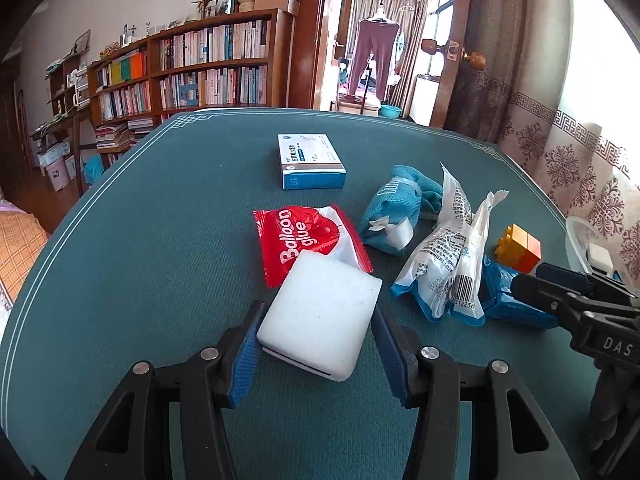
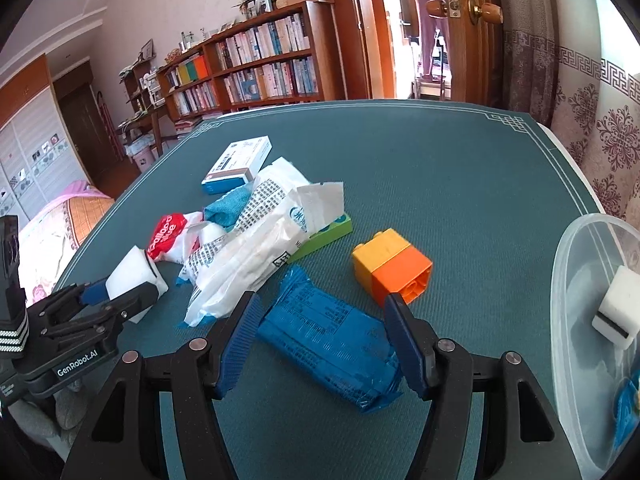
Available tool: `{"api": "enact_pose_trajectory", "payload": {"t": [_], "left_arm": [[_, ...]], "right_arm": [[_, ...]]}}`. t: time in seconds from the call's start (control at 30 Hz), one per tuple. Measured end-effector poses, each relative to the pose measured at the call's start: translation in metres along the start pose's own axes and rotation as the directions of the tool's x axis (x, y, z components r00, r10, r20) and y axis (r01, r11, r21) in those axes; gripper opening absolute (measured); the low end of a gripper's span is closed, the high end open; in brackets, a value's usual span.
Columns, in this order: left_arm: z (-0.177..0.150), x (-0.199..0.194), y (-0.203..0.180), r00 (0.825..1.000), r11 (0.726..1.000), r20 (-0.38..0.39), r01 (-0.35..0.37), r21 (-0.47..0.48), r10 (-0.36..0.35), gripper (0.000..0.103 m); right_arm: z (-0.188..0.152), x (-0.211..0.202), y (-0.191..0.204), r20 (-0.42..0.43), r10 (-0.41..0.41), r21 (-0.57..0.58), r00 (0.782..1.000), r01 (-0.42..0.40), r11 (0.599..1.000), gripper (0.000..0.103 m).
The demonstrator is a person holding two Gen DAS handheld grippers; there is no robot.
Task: Organize objects
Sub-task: 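Grasp the plain white sponge block with the left gripper, then grasp the blue wrapped packet with the right gripper while the left holds the block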
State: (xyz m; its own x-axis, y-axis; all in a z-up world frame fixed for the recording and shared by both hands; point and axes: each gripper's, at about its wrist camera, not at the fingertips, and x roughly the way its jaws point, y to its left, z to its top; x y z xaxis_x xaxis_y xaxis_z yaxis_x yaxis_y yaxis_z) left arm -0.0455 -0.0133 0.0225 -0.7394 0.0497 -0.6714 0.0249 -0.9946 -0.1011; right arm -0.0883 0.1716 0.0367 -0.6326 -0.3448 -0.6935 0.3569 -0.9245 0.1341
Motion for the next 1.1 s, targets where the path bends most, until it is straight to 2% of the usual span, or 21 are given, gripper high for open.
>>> {"api": "enact_pose_trajectory", "payload": {"t": [0.1, 0.47, 0.67, 0.8, 0.97, 1.1], "left_arm": [[0.001, 0.002, 0.003, 1.0, 1.0, -0.004, 0.0, -0.018, 0.0, 0.056], [0.0, 0.001, 0.005, 1.0, 1.0, -0.004, 0.0, -0.027, 0.0, 0.056], [-0.001, 0.0, 0.006, 1.0, 1.0, 0.001, -0.001, -0.024, 0.001, 0.056], [0.0, 0.0, 0.006, 1.0, 1.0, 0.002, 0.002, -0.027, -0.002, 0.056], [0.0, 0.001, 0.006, 1.0, 1.0, 0.003, 0.003, -0.026, -0.003, 0.056], [0.0, 0.001, 0.005, 1.0, 1.0, 0.002, 0.001, -0.026, -0.001, 0.056]], "right_arm": [[-0.005, -0.001, 0.004, 0.004, -0.002, -0.021, 1.0, 0.002, 1.0, 0.066], [-0.033, -0.027, 0.026, -0.093, 0.111, -0.092, 0.989, -0.12, 0.989, 0.066], [-0.032, -0.022, 0.028, -0.069, 0.009, -0.108, 0.998, -0.017, 0.994, 0.066], [-0.03, -0.007, 0.022, -0.089, -0.011, -0.083, 0.996, 0.003, 0.997, 0.066], [-0.034, 0.001, 0.026, -0.097, -0.026, -0.09, 0.995, 0.018, 0.996, 0.062], [-0.037, 0.003, 0.035, -0.081, -0.093, -0.136, 0.992, 0.082, 0.987, 0.054]]}}
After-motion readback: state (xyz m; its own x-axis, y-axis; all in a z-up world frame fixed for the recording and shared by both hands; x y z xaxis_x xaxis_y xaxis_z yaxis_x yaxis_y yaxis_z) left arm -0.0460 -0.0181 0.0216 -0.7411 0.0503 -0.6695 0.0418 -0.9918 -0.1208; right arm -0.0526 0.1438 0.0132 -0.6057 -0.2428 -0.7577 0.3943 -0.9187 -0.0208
